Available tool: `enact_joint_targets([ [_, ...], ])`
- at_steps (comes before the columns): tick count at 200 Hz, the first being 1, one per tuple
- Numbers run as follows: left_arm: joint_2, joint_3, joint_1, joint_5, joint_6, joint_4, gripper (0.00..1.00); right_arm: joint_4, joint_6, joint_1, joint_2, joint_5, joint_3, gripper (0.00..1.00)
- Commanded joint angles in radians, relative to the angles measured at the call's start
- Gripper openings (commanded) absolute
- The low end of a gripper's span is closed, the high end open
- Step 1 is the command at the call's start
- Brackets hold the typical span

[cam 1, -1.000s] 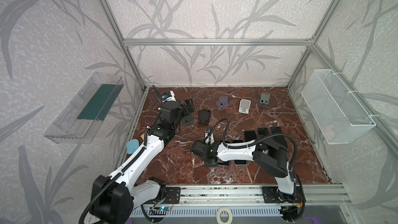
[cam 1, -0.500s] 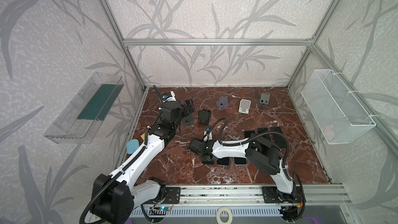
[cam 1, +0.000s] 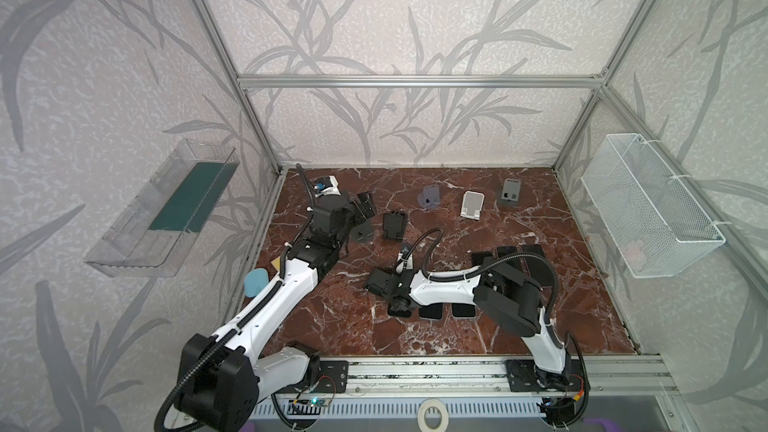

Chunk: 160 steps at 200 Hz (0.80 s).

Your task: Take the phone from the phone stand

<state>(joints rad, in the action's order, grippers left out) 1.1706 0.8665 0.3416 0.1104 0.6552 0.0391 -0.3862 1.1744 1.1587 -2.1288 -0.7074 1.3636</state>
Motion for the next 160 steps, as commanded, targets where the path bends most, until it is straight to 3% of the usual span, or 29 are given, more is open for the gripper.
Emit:
enact_joint_targets([
  [1,-0.015,-0.012,-0.006,0.019,0.000,0.016,0.98,0.112,-0.087,-0.019,0.055,0.095,-0.068,0.82],
  [22,-0.011,-0.011,-0.005,0.020,0.000,0.017,0.98,0.217,-0.169,-0.021,0.129,0.123,-0.109,0.84],
  [70,-0.030,-0.016,-0.006,0.057,-0.018,0.016,0.99,0.252,-0.340,-0.058,0.303,0.175,-0.132,0.92],
  [109,-0.045,-0.013,-0.005,0.081,-0.059,0.017,0.99,0.288,-0.617,-0.087,0.514,0.292,-0.204,0.94],
  [160,-0.076,0.050,-0.003,0.097,-0.125,-0.052,0.99,0.304,-1.004,-0.103,0.922,0.255,-0.399,0.99],
])
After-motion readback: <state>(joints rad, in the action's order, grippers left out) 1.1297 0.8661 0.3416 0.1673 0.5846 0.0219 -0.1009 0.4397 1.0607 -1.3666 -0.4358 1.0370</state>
